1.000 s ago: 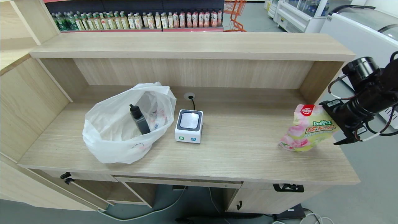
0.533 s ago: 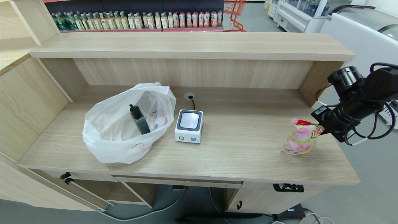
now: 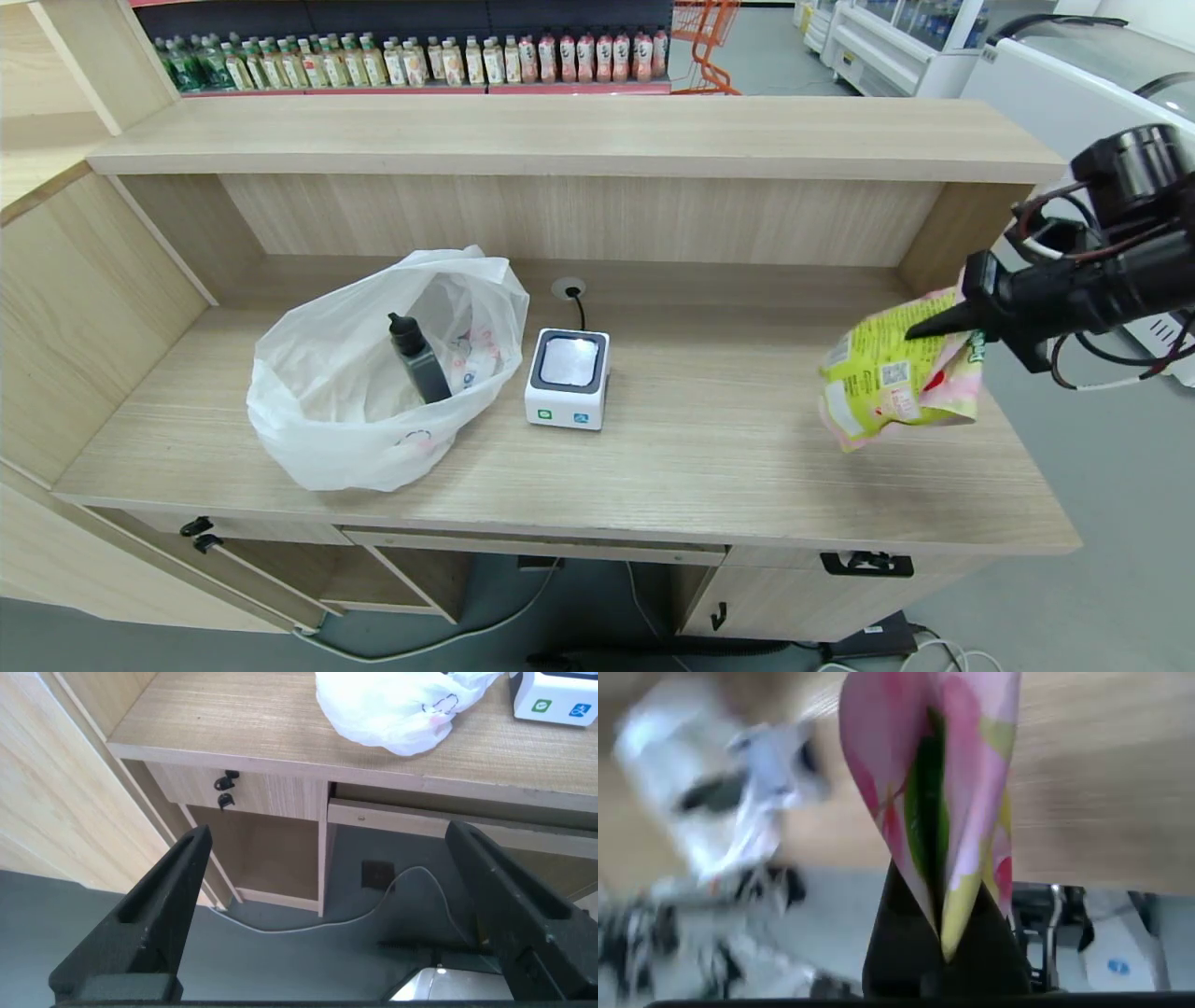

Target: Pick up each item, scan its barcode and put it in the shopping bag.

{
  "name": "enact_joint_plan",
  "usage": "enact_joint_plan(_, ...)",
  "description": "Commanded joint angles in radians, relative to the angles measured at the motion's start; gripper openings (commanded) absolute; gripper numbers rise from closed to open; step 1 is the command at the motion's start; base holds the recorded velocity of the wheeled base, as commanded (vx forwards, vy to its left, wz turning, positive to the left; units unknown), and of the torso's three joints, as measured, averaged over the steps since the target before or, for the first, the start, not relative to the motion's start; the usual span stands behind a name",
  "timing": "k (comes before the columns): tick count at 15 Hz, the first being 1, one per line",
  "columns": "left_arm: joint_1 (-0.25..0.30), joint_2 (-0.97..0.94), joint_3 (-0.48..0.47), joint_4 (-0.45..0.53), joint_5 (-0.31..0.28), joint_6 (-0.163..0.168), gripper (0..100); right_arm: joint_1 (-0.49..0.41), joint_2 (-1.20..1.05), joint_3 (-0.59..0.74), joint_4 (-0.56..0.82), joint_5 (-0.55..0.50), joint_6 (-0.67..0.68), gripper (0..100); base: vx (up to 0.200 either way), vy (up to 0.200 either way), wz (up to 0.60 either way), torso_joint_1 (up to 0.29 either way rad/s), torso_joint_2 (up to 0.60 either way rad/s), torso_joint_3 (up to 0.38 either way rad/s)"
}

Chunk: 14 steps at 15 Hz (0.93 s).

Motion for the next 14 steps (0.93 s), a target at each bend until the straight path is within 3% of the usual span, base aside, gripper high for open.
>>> enact_joint_plan(1, 0.000, 0.000, 0.000, 0.000, 0.000, 0.000, 100, -0.126, -0.183, 0.037, 0.002, 0.395, -0.310, 0, 0.000, 0.000, 0.00, 0.000, 0.00, 0.000)
enact_joint_plan(2, 0.000, 0.000, 0.000, 0.000, 0.000, 0.000, 100, -0.158, -0.195, 0.066, 0.004, 0.542, -0.467, 0, 0.000, 0.000, 0.00, 0.000, 0.00, 0.000)
enact_joint_plan(3, 0.002, 0.000, 0.000, 0.000, 0.000, 0.000, 100, -0.158, -0.201, 0.092, 0.007, 0.597, -0.575, 0, 0.000, 0.000, 0.00, 0.000, 0.00, 0.000)
enact_joint_plan(6, 0.000, 0.000, 0.000, 0.000, 0.000, 0.000, 100, -0.122, -0.208, 0.132, 0.008, 0.769, -0.638, 0, 0.000, 0.000, 0.00, 0.000, 0.00, 0.000)
enact_joint_plan(14, 0.000, 0.000, 0.000, 0.000, 0.000, 0.000, 100, 0.040, -0.326, 0.209, 0.040, 0.812, -0.637, 0, 0.000, 0.000, 0.00, 0.000, 0.00, 0.000)
